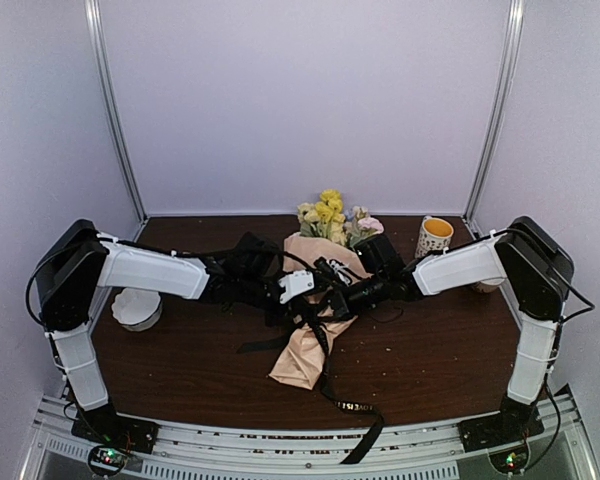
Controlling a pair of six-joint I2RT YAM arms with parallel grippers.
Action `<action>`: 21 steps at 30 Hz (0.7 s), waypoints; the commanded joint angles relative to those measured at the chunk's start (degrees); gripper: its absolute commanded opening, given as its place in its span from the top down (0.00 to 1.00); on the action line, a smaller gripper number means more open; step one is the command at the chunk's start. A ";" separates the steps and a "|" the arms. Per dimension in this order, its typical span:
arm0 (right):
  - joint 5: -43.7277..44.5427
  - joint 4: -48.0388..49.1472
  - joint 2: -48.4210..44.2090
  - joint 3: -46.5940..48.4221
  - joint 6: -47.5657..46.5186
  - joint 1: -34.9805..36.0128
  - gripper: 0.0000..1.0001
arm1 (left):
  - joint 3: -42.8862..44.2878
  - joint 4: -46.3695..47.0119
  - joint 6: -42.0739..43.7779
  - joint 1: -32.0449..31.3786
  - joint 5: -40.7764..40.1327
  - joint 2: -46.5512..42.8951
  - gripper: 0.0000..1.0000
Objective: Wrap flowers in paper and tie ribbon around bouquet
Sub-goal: Cross the half-tied ribbon over the folded bouquet.
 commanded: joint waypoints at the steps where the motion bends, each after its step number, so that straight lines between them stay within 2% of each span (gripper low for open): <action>1: 0.38 -0.41 -1.85 1.35 -0.32 -0.11 1.00 | 1.91 -0.88 -0.96 0.21 0.32 0.26 1.00; 4: 2.09 -1.85 -2.62 1.27 -0.56 -0.11 1.00 | 2.34 -2.08 -1.71 0.21 -1.05 -0.46 1.00; 10: 3.75 -3.49 -3.57 0.69 -0.29 -0.11 1.00 | 1.88 -4.01 -3.25 0.21 -0.51 -4.36 0.82; 17: 3.89 -3.62 -3.18 0.96 0.09 -0.01 1.00 | -1.18 0.38 -3.84 0.12 1.76 -6.74 0.73; 21: 3.95 -3.25 -3.58 0.92 0.65 0.08 1.00 | 1.03 -0.42 -4.21 0.06 2.94 -4.86 0.68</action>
